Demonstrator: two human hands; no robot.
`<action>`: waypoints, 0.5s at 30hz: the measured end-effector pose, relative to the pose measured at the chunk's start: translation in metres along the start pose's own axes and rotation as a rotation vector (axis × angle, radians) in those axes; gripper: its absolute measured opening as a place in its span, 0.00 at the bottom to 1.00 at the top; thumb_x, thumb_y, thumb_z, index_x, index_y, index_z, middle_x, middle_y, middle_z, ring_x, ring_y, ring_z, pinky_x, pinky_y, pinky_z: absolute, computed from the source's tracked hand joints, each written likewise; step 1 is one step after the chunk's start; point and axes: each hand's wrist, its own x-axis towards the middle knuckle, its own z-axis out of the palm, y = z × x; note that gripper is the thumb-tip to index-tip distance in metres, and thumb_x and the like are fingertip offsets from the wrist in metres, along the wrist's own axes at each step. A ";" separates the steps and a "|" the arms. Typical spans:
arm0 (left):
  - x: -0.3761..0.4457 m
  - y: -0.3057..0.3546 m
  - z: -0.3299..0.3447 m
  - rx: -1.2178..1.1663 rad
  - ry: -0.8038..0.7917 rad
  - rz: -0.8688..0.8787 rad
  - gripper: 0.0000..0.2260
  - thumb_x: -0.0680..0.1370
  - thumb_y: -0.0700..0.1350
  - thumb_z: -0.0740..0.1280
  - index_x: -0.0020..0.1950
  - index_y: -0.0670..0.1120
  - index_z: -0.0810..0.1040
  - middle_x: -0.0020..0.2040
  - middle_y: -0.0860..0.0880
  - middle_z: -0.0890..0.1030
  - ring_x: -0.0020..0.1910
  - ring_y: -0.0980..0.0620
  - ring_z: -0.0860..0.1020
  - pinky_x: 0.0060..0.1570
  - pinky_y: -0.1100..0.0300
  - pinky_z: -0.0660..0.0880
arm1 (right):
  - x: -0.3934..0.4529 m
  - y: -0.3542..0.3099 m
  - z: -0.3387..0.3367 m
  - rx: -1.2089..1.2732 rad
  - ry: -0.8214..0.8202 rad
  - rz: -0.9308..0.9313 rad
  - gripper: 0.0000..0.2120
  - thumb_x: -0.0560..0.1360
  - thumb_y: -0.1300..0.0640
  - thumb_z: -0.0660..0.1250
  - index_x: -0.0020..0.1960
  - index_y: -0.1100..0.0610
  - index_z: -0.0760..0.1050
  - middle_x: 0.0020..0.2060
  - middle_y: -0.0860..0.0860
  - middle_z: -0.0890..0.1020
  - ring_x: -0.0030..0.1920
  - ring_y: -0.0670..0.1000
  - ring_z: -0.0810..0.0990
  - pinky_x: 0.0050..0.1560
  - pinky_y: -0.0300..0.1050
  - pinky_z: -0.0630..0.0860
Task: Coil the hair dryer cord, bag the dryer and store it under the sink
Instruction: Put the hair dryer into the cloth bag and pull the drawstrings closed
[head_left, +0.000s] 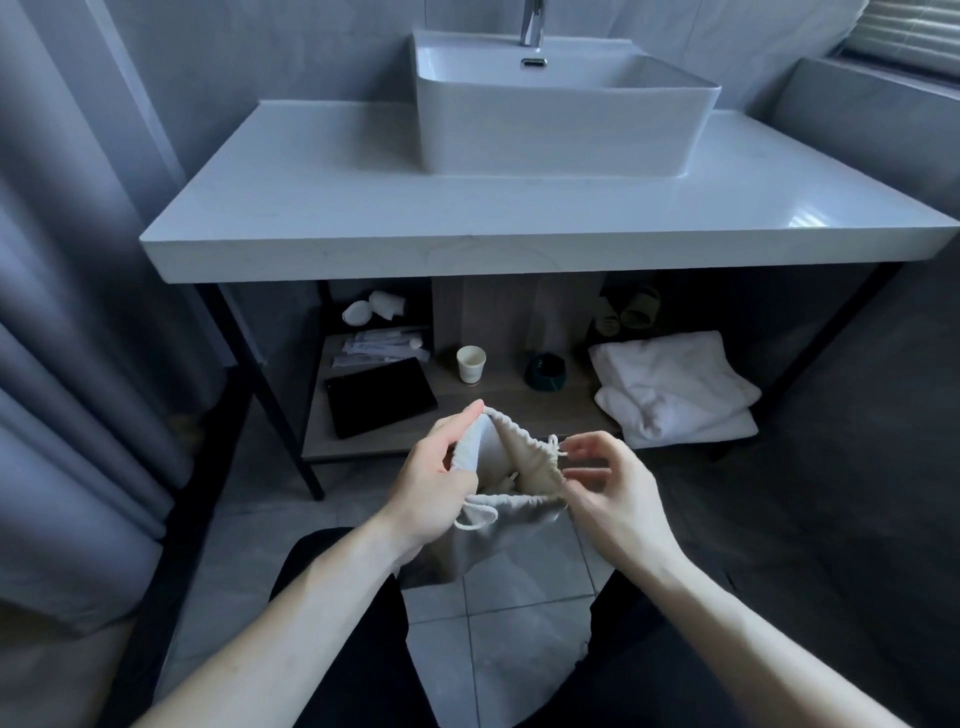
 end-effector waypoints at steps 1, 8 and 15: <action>-0.003 0.001 0.003 -0.040 0.015 -0.009 0.39 0.74 0.24 0.57 0.81 0.51 0.70 0.75 0.62 0.72 0.76 0.63 0.69 0.75 0.59 0.69 | -0.009 -0.002 0.000 0.039 -0.050 0.015 0.13 0.73 0.58 0.76 0.54 0.45 0.81 0.53 0.45 0.85 0.48 0.41 0.87 0.40 0.33 0.80; -0.013 0.019 0.033 -0.340 0.075 -0.069 0.36 0.78 0.25 0.60 0.83 0.48 0.65 0.79 0.51 0.67 0.52 0.70 0.82 0.41 0.72 0.78 | -0.035 -0.012 0.013 -0.229 -0.237 -0.270 0.12 0.72 0.44 0.77 0.53 0.43 0.80 0.49 0.40 0.82 0.53 0.43 0.80 0.53 0.40 0.79; -0.010 0.026 0.014 -0.464 -0.066 -0.039 0.13 0.82 0.35 0.68 0.65 0.30 0.74 0.46 0.44 0.79 0.41 0.55 0.83 0.51 0.52 0.78 | -0.009 -0.026 0.021 0.088 -0.091 -0.262 0.09 0.79 0.58 0.64 0.42 0.62 0.76 0.39 0.61 0.81 0.39 0.48 0.74 0.42 0.60 0.76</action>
